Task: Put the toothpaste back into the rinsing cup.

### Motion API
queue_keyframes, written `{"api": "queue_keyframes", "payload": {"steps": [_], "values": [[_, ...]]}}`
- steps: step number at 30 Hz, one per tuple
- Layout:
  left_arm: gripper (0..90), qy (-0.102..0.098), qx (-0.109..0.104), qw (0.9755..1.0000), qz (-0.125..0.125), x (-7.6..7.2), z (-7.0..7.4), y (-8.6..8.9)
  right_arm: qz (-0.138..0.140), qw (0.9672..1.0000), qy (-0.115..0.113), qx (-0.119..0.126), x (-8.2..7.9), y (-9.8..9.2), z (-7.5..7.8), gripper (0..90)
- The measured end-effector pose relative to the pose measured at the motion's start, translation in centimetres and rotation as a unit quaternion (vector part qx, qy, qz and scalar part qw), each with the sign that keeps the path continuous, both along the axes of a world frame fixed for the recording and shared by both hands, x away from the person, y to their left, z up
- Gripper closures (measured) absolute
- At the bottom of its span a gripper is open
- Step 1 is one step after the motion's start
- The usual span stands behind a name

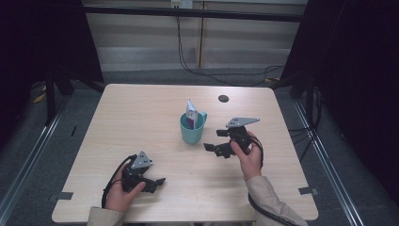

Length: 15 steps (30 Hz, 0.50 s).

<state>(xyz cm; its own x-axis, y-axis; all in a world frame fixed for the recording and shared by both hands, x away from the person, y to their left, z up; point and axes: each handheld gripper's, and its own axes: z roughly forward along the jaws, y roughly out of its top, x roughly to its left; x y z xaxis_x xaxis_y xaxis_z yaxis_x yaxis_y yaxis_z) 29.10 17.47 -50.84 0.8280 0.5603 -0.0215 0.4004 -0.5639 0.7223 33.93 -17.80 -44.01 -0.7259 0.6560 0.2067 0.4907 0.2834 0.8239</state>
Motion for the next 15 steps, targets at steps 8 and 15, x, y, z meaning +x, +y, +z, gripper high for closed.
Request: {"api": "queue_keyframes", "payload": {"steps": [8, 15], "values": [[12.5, 0.001, -0.001, 1.0, 0.0, 0.0, 0.0, 0.0, 0.011, 0.9996, 0.009, -0.025, -0.9, -0.5, -1.2, 14.9], [12.4, 0.001, -0.002, 1.0, 0.002, 0.0, 0.0, 0.0, 0.011, 0.9995, 0.01, -0.03, -1.5, -1.3, -1.8, 15.0]]}}
